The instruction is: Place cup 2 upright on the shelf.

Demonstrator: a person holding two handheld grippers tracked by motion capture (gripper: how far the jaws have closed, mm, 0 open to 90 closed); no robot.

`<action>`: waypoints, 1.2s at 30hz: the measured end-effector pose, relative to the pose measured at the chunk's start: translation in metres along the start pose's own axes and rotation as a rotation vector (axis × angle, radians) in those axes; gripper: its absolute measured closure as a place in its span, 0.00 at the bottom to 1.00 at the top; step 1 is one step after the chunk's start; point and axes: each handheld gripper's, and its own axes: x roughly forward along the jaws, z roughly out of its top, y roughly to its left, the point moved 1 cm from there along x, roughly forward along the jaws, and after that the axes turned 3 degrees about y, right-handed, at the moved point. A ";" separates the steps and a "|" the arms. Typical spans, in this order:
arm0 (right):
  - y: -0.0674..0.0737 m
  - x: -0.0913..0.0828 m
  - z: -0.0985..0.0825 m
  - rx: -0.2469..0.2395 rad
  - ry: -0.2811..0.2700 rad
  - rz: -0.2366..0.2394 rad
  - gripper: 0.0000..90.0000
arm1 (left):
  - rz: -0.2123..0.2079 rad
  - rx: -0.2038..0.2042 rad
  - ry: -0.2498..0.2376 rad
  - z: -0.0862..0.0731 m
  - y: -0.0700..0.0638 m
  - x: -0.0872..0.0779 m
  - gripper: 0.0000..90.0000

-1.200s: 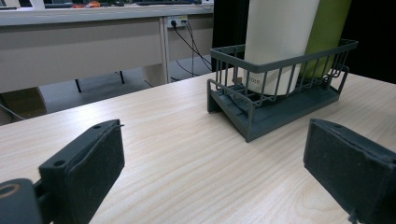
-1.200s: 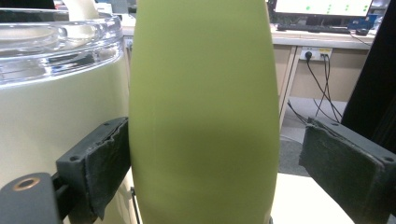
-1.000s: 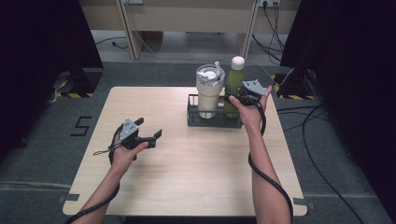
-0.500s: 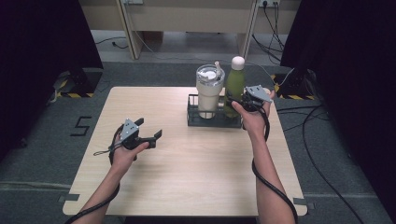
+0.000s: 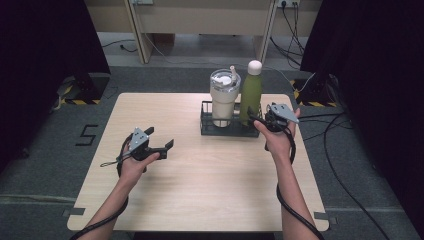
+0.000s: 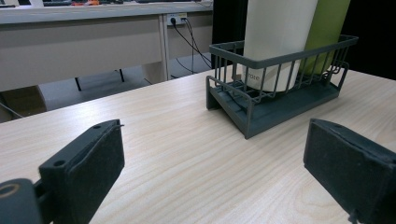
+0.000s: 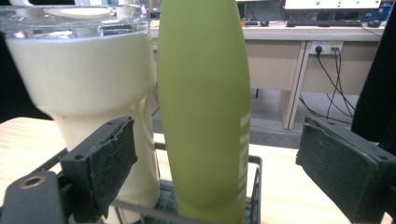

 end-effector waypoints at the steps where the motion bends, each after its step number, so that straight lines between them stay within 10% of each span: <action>1: 0.000 0.000 0.000 0.000 0.000 0.000 0.13 | 0.000 0.000 0.000 0.000 0.000 0.000 0.05; 36: -0.015 -0.073 -0.072 0.019 0.041 -0.036 0.16 | -0.008 0.003 0.021 -0.006 -0.004 0.003 0.05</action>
